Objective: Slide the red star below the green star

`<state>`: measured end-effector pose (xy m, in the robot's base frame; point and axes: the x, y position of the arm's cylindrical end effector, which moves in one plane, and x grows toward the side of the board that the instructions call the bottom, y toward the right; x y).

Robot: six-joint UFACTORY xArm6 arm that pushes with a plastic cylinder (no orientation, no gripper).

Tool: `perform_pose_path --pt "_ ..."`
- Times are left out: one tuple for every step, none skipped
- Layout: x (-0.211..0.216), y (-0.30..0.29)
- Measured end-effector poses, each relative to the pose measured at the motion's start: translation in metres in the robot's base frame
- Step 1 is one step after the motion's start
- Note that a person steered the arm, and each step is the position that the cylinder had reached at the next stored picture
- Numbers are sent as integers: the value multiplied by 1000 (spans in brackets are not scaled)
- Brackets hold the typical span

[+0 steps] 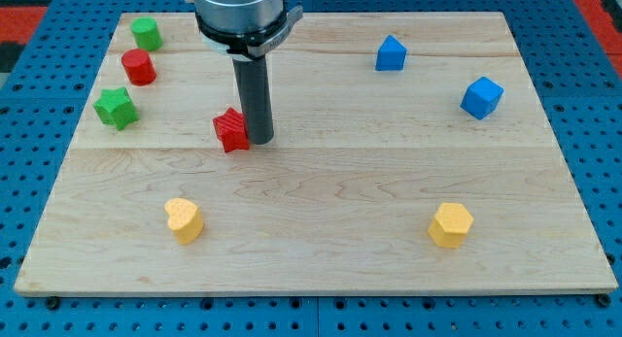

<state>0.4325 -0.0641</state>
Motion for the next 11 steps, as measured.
perform_pose_path --pt "-40 17" --pt "-22 -14" --pt "19 -17" --pt "31 -29" --pt "17 -41" --pt "5 -49" --pt "13 -70" --pt "13 -73" --pt "13 -81" --pt "13 -101" --pt "13 -124"
